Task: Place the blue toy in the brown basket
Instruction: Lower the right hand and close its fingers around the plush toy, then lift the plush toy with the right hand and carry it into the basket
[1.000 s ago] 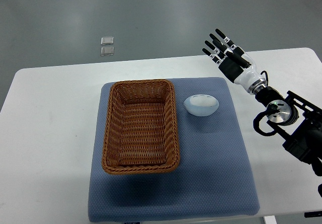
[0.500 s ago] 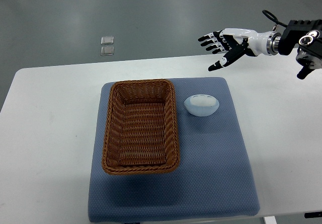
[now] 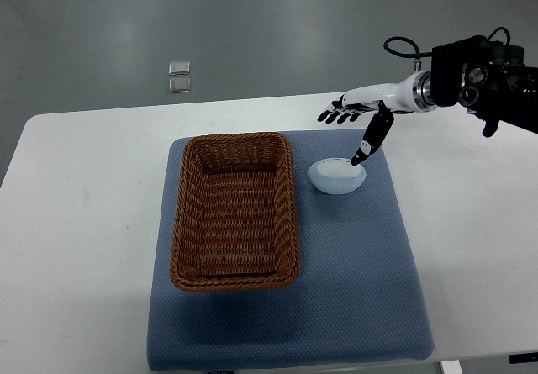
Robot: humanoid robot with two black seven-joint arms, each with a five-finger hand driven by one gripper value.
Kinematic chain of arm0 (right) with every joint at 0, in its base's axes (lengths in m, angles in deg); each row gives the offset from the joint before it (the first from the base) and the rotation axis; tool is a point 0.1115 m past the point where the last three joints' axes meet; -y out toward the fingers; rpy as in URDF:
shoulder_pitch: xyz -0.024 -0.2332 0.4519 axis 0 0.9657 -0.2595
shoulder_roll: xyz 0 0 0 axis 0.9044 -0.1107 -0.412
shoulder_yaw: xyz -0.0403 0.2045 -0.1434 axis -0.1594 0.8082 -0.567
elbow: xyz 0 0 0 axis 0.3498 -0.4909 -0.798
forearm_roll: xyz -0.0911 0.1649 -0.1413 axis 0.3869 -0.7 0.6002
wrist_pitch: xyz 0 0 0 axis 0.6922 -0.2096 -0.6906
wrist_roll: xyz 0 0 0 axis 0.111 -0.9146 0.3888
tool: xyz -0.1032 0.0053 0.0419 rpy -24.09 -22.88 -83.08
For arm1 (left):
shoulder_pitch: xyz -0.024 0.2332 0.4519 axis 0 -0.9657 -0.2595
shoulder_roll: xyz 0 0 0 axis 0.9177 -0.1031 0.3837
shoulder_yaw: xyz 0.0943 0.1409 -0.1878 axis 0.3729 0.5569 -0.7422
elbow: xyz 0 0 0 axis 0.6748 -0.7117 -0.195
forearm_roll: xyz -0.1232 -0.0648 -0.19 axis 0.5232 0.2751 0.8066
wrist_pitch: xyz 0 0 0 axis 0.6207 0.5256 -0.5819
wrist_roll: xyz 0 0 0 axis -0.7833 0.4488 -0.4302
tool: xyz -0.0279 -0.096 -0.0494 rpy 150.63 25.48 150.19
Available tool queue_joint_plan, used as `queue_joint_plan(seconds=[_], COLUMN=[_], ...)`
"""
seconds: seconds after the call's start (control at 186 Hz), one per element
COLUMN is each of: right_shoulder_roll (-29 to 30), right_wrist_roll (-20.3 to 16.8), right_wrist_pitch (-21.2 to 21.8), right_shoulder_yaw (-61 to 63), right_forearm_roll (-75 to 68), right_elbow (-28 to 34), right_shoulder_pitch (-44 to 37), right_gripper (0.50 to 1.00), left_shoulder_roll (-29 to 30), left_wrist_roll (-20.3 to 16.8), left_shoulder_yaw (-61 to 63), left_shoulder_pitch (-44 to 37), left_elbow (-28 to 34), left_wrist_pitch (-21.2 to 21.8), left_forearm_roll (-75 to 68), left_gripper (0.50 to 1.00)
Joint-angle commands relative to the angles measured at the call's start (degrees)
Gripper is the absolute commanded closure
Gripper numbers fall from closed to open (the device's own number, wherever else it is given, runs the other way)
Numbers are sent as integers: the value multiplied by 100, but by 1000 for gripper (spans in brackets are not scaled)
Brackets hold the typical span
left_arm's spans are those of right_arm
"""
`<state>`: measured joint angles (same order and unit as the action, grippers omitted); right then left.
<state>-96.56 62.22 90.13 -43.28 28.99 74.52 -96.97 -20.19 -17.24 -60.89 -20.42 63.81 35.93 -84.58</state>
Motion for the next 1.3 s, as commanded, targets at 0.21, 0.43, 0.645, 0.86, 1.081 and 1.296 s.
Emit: queue_joint_plan(seconds=[0.21, 0.43, 0.645, 0.86, 1.081, 1.296], right_shoulder_roll=[292, 441, 564, 644, 591, 318], right_wrist_roll=[51, 42, 42, 42, 51, 51], right_wrist_pitch=[-314, -384, -630, -753, -815, -709], right_shoulder_yaw=[-6, -41, -76, -85, -76, -32], right_forearm_roll=[91, 143, 451, 460, 688, 609], right_elbow=[-95, -271, -429, -552, -552, -438], right_shoulder_pitch=[439, 562, 729, 896, 843, 474], right_gripper=[574, 581, 599, 713, 1000, 1000], left_shoulder_roll=[0, 0, 0, 0, 0, 0], left_wrist_roll=[0, 0, 0, 0, 0, 0], left_shoulder_yaw=[0, 0, 0, 0, 0, 0], left_shoulder_pitch=[0, 0, 0, 0, 0, 0], left_elbow=[36, 27, 27, 36, 36, 44], left_wrist_pitch=[3, 3, 3, 3, 3, 3], left_forearm_roll=[-1, -1, -1, -1, -1, -1], left_gripper=[500, 500, 500, 500, 500, 500])
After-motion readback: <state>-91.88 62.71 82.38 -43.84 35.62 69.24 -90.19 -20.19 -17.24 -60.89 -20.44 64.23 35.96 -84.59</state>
